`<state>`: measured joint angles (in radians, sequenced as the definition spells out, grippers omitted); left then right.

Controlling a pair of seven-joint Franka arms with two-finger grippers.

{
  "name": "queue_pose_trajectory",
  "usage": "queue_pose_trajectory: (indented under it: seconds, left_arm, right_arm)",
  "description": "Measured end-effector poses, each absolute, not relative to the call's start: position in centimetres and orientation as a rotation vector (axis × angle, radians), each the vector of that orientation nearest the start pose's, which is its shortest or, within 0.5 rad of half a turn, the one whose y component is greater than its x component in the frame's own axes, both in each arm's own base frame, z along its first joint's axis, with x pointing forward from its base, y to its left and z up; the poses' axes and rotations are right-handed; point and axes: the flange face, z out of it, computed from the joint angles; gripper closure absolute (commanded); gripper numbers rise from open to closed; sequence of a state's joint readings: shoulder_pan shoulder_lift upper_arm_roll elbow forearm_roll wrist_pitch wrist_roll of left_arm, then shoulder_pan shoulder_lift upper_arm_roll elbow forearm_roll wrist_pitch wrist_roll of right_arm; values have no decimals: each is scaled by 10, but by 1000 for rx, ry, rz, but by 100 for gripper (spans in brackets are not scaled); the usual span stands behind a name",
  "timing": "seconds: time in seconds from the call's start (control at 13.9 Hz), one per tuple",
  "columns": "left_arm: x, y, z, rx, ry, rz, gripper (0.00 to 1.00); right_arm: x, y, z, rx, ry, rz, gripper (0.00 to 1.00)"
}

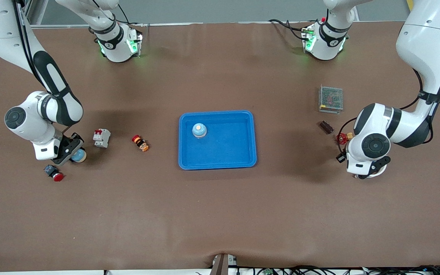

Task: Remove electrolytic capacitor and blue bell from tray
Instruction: 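Lower the capacitor with the left gripper while the right gripper lowers the bell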

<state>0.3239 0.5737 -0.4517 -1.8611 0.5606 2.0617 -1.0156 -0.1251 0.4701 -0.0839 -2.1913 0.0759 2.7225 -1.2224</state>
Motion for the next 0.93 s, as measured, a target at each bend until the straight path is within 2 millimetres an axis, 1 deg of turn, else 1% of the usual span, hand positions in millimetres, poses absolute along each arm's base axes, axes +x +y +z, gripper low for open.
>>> queue_pose_trajectory:
  seconds: [0.07, 0.22, 0.36, 0.43, 0.5, 0.57, 0.65, 0.72, 0.79, 0.93]
  left_arm:
    - [606, -31, 208, -2708, -787, 176, 100]
    - [604, -19, 198, -2719, -770, 189, 100]
    - [605, -14, 189, -2732, -770, 188, 100]
    - [604, -14, 185, -2738, -770, 191, 93]
    - [604, -15, 181, -2745, -769, 193, 76]
    - [604, -16, 178, -2751, -768, 194, 45]
    - [604, -17, 176, -2756, -767, 193, 11]
    - [605, -17, 175, -2760, -768, 192, 0]
    - [606, -17, 176, -2760, -770, 188, 0]
    - [610, -16, 179, -2766, -777, 169, 0]
  right_arm:
    - [549, -120, 175, -2830, -1464, -73, 0]
    - [549, -120, 175, -2833, -1461, -76, 0]
    - [551, -121, 176, -2838, -1456, -82, 0]
    - [553, -121, 178, -2841, -1453, -89, 0]
    - [555, -121, 180, -2842, -1445, -92, 0]
    - [558, -121, 183, -2835, -1424, -83, 0]
    - [562, -121, 187, -2820, -1398, -61, 0]
    - [569, -121, 196, -2797, -1377, -34, 0]
    - [578, -120, 209, -2777, -1353, -13, 0]
    - [599, -117, 245, -2760, -1280, 30, 0]
